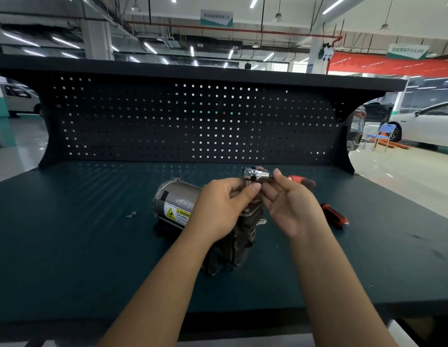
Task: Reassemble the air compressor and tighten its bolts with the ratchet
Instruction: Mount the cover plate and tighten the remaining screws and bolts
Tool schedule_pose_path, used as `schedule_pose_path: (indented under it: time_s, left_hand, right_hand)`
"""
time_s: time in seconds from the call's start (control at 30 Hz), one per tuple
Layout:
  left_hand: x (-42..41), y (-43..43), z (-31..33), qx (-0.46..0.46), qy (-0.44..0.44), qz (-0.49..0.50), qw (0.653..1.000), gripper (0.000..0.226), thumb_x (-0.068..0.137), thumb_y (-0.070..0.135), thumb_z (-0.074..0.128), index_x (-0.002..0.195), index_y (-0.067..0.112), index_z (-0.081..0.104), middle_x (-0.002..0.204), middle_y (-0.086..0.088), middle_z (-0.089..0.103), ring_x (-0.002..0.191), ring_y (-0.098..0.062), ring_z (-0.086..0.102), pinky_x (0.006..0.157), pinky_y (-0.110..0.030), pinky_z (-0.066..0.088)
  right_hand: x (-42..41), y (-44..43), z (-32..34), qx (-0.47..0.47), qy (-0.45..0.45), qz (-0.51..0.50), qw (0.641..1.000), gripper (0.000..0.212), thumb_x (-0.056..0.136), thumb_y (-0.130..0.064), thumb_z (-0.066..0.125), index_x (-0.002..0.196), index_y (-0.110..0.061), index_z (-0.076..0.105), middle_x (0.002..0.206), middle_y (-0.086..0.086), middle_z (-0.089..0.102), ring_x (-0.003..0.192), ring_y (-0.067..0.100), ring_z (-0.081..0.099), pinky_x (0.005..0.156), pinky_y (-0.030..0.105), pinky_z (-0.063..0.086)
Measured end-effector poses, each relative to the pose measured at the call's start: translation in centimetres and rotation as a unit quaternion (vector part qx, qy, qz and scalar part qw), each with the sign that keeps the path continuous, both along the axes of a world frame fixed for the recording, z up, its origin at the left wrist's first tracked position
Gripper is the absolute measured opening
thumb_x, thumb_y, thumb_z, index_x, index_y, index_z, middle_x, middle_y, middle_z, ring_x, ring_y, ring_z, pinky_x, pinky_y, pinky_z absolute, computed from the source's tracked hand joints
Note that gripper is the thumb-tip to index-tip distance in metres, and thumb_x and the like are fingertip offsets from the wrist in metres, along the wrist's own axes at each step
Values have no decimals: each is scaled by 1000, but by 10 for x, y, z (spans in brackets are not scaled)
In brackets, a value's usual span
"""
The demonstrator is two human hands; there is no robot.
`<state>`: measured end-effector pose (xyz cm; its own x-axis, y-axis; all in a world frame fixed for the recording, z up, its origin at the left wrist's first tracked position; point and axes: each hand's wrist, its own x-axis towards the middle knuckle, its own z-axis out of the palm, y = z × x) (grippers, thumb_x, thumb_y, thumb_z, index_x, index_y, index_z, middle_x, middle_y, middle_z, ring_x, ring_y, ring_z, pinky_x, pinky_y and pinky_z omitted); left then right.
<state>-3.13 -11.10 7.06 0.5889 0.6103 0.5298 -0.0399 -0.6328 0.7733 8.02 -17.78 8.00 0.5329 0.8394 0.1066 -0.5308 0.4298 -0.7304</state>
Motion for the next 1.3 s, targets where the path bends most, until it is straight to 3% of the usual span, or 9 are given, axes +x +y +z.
schedule_pose_path:
  time_s: [0.1, 0.23, 0.37, 0.53, 0.77, 0.9, 1.03, 1.13, 1.3]
  left_hand:
    - [-1, 1, -1, -13, -10, 5, 1000, 20, 90, 37, 58, 88, 23, 72, 80, 8, 74, 75, 2, 67, 69, -15, 50]
    - [0, -1, -1, -33, -16, 6, 999, 18, 90, 32, 59, 81, 23, 72, 71, 15, 72, 67, 6, 66, 59, -13, 49]
    - [-1, -3, 0, -51, -31, 4, 998, 28, 86, 23, 61, 60, 35, 64, 52, 21, 63, 50, 11, 55, 45, -4, 35]
    - [-4, -2, 2, -57, -15, -15, 998, 21, 88, 32, 58, 74, 24, 71, 67, 14, 71, 60, 7, 61, 55, -8, 43]
    - [-2, 1, 4, -18, 43, -2, 999, 25, 91, 39, 56, 95, 21, 72, 88, 4, 74, 82, -5, 67, 75, -22, 49]
    - [-2, 3, 1, -60, 0, -9, 998, 19, 89, 33, 60, 91, 19, 74, 82, 9, 75, 79, 1, 68, 72, -13, 51]
    - [2, 1, -2, -71, -25, 0, 997, 14, 88, 32, 63, 86, 23, 73, 76, 11, 74, 73, -1, 69, 66, -14, 52]
    - [4, -2, -5, -55, -47, 22, 997, 22, 85, 42, 61, 84, 24, 73, 72, 12, 73, 68, 2, 68, 58, -13, 49]
    - [4, -4, -3, -48, -55, 36, 997, 42, 75, 61, 57, 74, 22, 71, 63, 13, 70, 58, 4, 63, 52, -12, 45]
  right_hand:
    - [-7, 1, -9, 109, -96, -150, 978, 20, 99, -12, 49, 112, 3, 48, 92, 9, 75, 87, 23, 72, 72, 30, 57]
    - [-31, -7, -19, 174, -314, -374, 855, 22, 89, -8, 65, 98, -26, 57, 94, 7, 74, 95, 18, 70, 85, 26, 53]
    - [-33, -11, -11, -42, -587, -296, 752, 34, 87, -9, 67, 108, -34, 61, 126, -20, 55, 125, 2, 50, 105, 14, 31]
    - [-46, -13, -22, 179, -364, -337, 850, 29, 84, 4, 66, 91, -24, 59, 89, -8, 73, 93, 1, 68, 80, 11, 48]
    - [-11, 1, 2, 43, -22, -82, 995, 15, 100, -12, 47, 100, 1, 54, 82, 6, 75, 75, 18, 72, 66, 26, 58]
    - [-17, -1, -9, 126, -140, -205, 960, 19, 96, -10, 54, 112, -2, 50, 92, 8, 75, 90, 23, 72, 76, 32, 57]
    - [-30, -4, -23, 147, -368, -463, 793, 21, 87, -20, 67, 94, -39, 64, 91, -9, 71, 90, 0, 66, 84, 13, 48]
    - [-30, -3, -27, 52, -532, -510, 674, 12, 89, -37, 55, 97, -32, 63, 86, -28, 52, 89, -2, 57, 81, -3, 34]
    - [-31, -9, -20, 108, -485, -409, 765, 7, 85, -34, 63, 88, -35, 57, 96, -33, 64, 97, 2, 65, 84, 7, 40]
